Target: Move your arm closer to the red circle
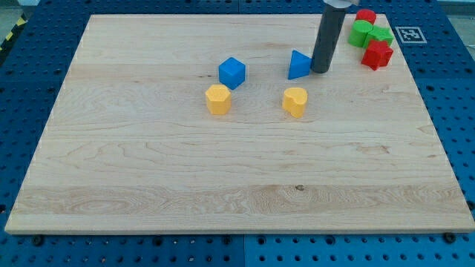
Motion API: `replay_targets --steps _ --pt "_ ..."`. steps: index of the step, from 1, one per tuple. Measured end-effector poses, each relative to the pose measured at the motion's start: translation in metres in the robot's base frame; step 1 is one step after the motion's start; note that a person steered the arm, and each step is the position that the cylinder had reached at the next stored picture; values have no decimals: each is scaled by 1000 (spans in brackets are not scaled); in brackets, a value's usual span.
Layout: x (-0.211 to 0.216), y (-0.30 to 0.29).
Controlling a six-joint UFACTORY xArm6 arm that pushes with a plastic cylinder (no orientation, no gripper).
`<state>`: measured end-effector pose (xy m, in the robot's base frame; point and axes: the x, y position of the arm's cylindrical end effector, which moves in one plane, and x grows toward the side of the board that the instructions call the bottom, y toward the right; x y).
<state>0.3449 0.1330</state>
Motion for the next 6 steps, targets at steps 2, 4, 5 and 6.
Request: replay_targets --steps 2,4,5,6 --pt "6 48" --pt "-20 55" --pt "-63 52" --pt "-109 49"
